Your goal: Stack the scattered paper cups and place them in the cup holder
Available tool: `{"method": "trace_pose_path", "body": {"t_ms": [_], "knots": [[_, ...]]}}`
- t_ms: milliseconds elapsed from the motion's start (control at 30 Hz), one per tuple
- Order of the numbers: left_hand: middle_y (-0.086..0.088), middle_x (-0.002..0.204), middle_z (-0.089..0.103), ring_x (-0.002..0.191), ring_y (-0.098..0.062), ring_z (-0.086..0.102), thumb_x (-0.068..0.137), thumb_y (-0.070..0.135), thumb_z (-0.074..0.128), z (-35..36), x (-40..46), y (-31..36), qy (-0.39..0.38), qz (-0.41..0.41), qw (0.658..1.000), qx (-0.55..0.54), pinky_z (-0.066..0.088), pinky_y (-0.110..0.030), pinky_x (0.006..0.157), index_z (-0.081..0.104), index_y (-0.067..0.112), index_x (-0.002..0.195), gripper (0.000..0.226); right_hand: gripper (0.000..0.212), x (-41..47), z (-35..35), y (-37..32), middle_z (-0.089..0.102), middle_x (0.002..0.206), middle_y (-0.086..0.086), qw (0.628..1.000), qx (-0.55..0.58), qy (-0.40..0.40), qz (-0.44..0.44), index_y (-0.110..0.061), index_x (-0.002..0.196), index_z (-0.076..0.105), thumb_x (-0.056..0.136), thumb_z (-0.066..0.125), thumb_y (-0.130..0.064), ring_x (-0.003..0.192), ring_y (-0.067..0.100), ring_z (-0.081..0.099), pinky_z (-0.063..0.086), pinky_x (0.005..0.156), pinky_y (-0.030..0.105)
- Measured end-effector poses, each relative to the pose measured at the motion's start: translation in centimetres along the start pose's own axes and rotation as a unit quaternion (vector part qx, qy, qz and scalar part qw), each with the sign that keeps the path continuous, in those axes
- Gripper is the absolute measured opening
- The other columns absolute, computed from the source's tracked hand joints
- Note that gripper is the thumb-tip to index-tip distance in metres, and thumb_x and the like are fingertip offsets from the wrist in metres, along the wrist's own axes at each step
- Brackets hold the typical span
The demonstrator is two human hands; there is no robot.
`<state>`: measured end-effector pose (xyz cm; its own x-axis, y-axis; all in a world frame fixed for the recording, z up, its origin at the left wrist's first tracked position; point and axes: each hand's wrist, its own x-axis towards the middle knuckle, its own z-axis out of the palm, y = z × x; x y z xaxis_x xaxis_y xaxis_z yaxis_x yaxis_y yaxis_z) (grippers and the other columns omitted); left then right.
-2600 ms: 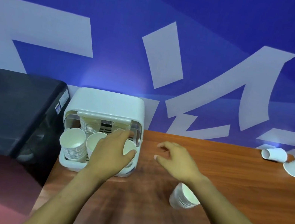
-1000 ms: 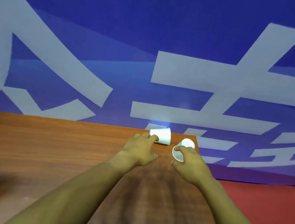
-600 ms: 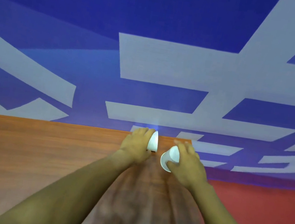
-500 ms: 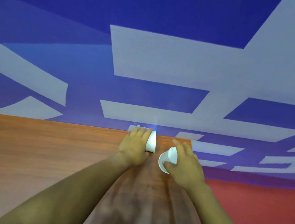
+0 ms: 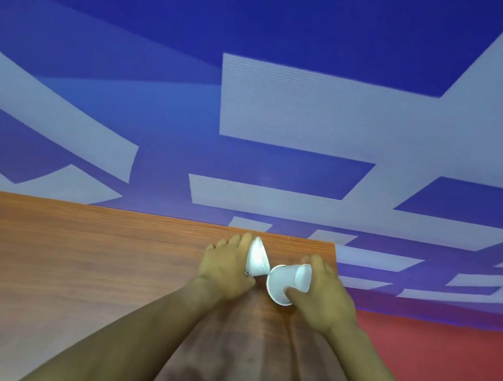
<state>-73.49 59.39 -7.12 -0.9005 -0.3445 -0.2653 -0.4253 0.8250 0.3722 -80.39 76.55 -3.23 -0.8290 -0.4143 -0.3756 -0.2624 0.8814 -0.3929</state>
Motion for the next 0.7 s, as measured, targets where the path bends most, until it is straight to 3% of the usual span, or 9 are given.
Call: {"method": "trace_pose_path", "body": {"t_ms": [167, 300, 367, 533, 700], "knots": [[0.003, 0.134, 0.04, 0.118, -0.027, 0.052, 0.071, 0.035, 0.07, -2.5, -5.8, -2.7, -0.001, 0.005, 0.993, -0.119, 0.049, -0.039, 0.088, 0.016, 0.029, 0.147, 0.093, 0.043, -4.3, -1.1, -2.5, 0.056, 0.098, -0.006, 0.999, 0.043, 0.023, 0.001, -0.031, 0.1, 0.037, 0.072, 0.067, -0.043, 0.087, 0.023, 0.057, 0.04, 0.062, 0.03], [0.004, 0.116, 0.046, 0.107, -0.026, 0.054, 0.065, 0.048, 0.064, -4.1, -11.5, -5.9, 0.019, 0.001, 0.986, -0.167, 0.05, -0.041, 0.085, 0.039, 0.025, 0.129, 0.072, 0.06, -8.0, -1.0, -5.4, 0.054, 0.118, -0.001, 0.996, 0.077, 0.025, -0.03, -0.032, 0.124, 0.041, 0.072, 0.071, -0.035, 0.096, 0.016, 0.052, 0.043, 0.076, 0.028], [0.003, 0.115, 0.049, 0.105, -0.025, 0.055, 0.067, 0.044, 0.069, -4.9, -14.1, -7.7, 0.039, -0.009, 0.983, -0.176, 0.049, -0.038, 0.083, 0.042, 0.022, 0.123, 0.066, 0.069, -9.8, -0.5, -7.2, 0.049, 0.127, -0.001, 0.996, 0.069, 0.024, -0.05, -0.032, 0.135, 0.04, 0.073, 0.071, -0.035, 0.101, 0.013, 0.047, 0.039, 0.081, 0.026], [0.008, 0.113, 0.046, 0.107, -0.023, 0.052, 0.069, 0.034, 0.073, -8.1, -19.0, -12.3, 0.049, -0.005, 0.985, -0.167, 0.047, -0.034, 0.08, 0.038, 0.024, 0.118, 0.062, 0.083, -14.4, 1.4, -13.0, 0.034, 0.117, -0.003, 0.996, 0.06, 0.025, -0.06, -0.036, 0.144, 0.03, 0.073, 0.073, -0.033, 0.095, 0.013, 0.048, 0.039, 0.084, 0.023], [0.006, 0.129, 0.04, 0.12, -0.021, 0.047, 0.071, 0.036, 0.07, -12.9, -23.4, -18.4, 0.048, 0.024, 0.988, -0.146, 0.047, -0.036, 0.089, 0.026, 0.031, 0.14, 0.082, 0.088, -18.9, 5.1, -20.8, 0.024, 0.114, -0.001, 0.995, 0.06, 0.038, -0.074, -0.044, 0.145, 0.024, 0.073, 0.072, -0.031, 0.094, 0.014, 0.049, 0.04, 0.088, 0.019]]}}
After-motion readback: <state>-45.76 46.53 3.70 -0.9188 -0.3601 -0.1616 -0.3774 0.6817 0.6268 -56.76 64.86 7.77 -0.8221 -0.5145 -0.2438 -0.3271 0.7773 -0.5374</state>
